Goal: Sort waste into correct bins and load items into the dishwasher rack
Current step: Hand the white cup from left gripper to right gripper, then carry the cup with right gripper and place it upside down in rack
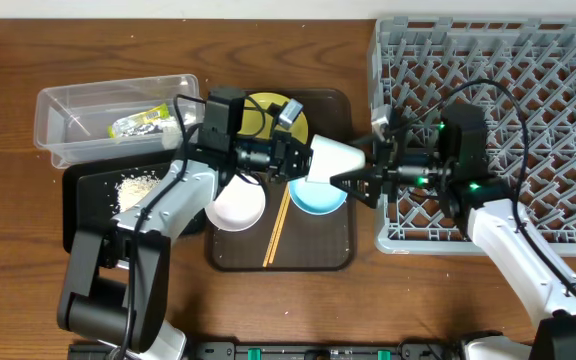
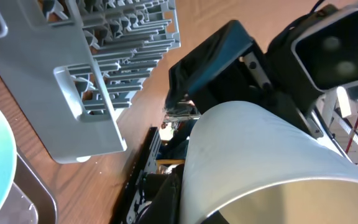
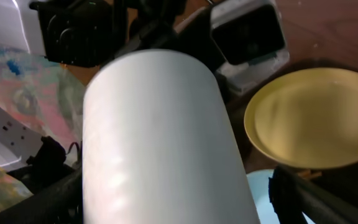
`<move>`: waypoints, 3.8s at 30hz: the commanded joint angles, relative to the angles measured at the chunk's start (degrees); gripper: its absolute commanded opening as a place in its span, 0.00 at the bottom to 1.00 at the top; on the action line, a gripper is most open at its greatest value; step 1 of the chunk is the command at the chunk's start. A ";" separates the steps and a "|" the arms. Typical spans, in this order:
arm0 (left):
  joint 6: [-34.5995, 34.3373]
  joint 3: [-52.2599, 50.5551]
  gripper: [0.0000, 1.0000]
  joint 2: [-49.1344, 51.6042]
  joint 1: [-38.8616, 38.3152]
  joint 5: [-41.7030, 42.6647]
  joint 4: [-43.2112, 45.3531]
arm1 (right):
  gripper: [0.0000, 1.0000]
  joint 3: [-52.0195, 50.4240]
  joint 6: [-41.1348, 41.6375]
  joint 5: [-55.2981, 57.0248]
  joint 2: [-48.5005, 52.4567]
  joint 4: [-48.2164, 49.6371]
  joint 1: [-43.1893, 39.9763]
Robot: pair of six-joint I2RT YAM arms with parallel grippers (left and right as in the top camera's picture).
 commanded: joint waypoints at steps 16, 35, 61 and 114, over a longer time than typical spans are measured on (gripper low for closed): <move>-1.62 0.57 0.06 -0.22 1.29 2.99 0.46 | 0.98 0.72 -0.57 -2.32 0.24 1.92 -0.81; -2.05 0.57 0.06 -0.22 0.20 2.34 0.48 | 0.91 0.72 0.87 -4.81 0.24 2.75 0.57; 3.41 0.55 0.27 -0.22 0.20 -0.59 0.44 | 0.40 0.72 0.92 -4.09 0.24 0.57 1.03; 29.53 0.48 0.35 -26.34 16.50 -62.03 -49.35 | 0.01 41.70 9.53 70.42 5.40 -69.57 -9.27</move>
